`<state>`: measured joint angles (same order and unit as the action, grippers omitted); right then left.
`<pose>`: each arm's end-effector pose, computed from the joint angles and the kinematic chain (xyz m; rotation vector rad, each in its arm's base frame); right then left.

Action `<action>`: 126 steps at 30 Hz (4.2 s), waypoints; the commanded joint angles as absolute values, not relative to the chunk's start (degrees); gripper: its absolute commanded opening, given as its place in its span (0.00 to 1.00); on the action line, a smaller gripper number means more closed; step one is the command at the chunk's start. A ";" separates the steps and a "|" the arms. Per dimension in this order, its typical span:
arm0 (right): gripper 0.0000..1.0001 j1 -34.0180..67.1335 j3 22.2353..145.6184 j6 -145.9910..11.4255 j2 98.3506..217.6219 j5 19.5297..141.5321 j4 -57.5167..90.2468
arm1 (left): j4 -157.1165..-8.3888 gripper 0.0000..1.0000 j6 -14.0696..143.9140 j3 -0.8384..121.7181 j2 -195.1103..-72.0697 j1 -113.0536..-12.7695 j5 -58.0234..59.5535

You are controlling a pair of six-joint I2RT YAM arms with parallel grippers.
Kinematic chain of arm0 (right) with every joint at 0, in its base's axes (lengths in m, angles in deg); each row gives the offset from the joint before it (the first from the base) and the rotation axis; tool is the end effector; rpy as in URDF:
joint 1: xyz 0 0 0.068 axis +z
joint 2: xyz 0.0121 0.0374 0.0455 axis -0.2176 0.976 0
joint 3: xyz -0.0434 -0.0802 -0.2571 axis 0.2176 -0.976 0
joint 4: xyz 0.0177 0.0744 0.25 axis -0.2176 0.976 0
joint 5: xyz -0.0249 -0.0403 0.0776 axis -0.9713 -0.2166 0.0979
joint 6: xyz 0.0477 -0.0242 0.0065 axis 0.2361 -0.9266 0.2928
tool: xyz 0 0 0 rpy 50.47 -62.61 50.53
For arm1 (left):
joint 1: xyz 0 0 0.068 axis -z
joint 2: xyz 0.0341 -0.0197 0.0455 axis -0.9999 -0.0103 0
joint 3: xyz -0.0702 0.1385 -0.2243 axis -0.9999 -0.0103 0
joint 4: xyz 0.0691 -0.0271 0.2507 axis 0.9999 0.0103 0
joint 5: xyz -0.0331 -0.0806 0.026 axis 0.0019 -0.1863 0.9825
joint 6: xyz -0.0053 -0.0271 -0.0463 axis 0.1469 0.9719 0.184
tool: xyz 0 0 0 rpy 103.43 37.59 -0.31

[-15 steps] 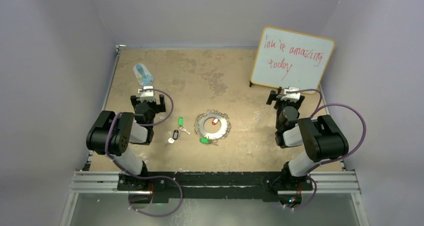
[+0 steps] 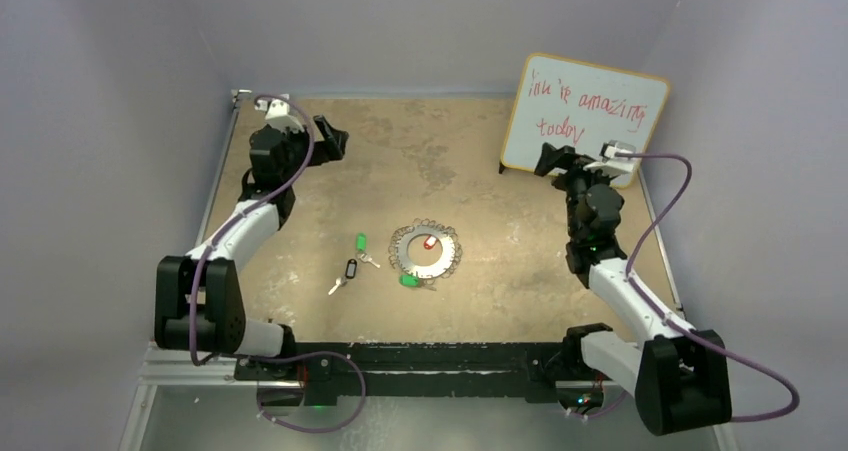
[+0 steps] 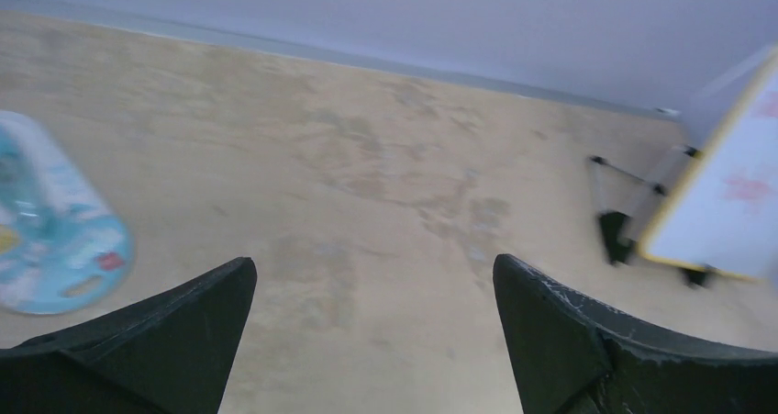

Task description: Put the keys on the keyring

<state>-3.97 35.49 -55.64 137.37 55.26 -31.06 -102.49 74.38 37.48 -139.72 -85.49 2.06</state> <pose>0.2315 0.0240 0.2843 0.3732 1.2953 0.1934 0.3268 -0.0267 0.2744 -0.1747 1.7630 -0.4232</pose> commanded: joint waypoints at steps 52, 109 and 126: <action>0.49 15.38 36.26 -46.22 147.18 85.33 7.07 | -71.98 0.43 78.85 53.16 -161.73 -46.43 20.65; 0.63 14.10 44.94 -50.74 156.23 84.30 9.04 | -93.56 0.99 90.61 18.17 -133.40 -46.62 17.27; 0.57 12.22 48.54 -50.35 165.30 92.16 5.36 | -93.30 0.64 85.82 21.38 -140.71 -46.61 11.53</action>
